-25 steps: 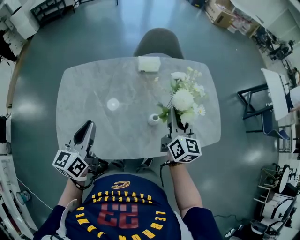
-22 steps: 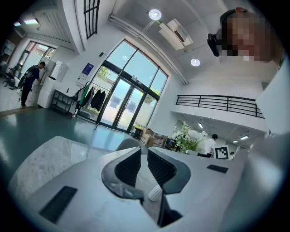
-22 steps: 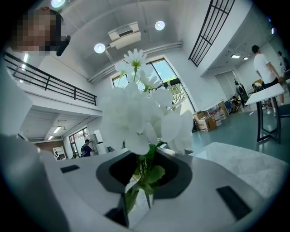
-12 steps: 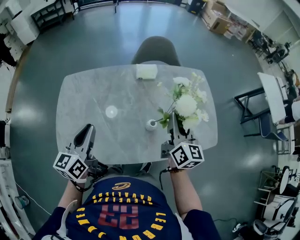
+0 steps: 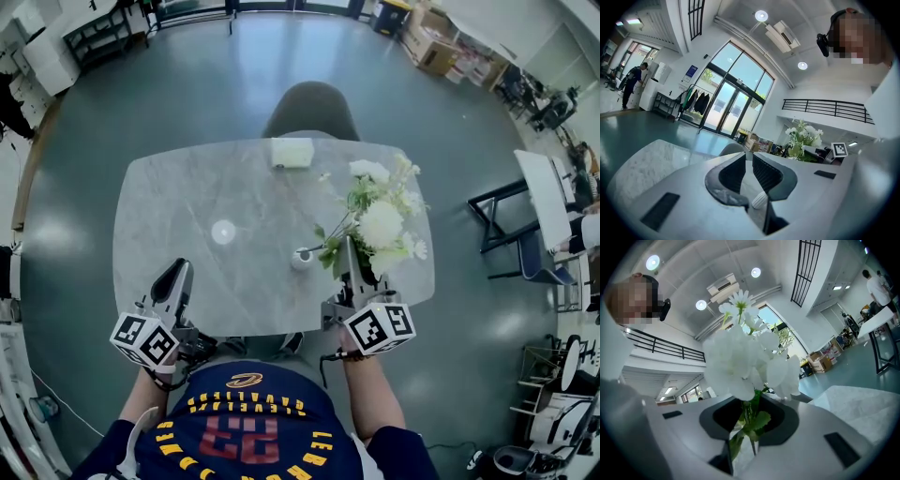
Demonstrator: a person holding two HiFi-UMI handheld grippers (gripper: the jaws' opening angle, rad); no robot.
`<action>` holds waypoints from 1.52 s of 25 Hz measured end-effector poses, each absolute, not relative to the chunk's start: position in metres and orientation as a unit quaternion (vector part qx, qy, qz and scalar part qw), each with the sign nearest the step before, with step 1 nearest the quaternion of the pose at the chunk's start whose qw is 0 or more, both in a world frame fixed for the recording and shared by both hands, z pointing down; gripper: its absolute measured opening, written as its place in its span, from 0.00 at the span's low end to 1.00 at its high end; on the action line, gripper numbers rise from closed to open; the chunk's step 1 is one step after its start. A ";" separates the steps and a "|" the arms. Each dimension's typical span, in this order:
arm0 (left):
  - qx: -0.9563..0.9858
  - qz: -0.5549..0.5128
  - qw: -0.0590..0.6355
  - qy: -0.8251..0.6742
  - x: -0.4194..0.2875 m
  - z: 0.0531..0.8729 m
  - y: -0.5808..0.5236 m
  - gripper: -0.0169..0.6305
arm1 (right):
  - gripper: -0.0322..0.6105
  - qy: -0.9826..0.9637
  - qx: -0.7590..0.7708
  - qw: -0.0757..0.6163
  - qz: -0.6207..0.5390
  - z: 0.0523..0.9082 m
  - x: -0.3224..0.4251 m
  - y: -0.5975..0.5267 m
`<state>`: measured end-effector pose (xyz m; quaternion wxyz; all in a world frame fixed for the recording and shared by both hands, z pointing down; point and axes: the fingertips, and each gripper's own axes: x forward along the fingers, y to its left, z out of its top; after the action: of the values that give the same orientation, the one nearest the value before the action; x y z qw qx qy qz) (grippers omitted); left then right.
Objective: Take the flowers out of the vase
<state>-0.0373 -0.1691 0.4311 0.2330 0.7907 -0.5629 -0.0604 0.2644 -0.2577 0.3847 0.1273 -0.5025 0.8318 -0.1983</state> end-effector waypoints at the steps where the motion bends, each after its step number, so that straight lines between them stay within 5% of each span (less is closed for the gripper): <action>1: 0.790 -0.061 0.237 -0.563 -0.038 0.432 -0.169 0.10 | 0.21 0.833 -0.499 0.132 -0.200 0.382 0.262 -0.257; 38: 0.787 -0.056 0.257 -0.558 -0.037 0.447 -0.186 0.10 | 0.21 0.837 -0.490 0.139 -0.202 0.386 0.268 -0.268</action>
<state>-0.0370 -0.1857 0.4475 0.2574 0.7872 -0.5577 -0.0556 0.2683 -0.2678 0.3864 0.1389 -0.4900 0.8366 -0.2020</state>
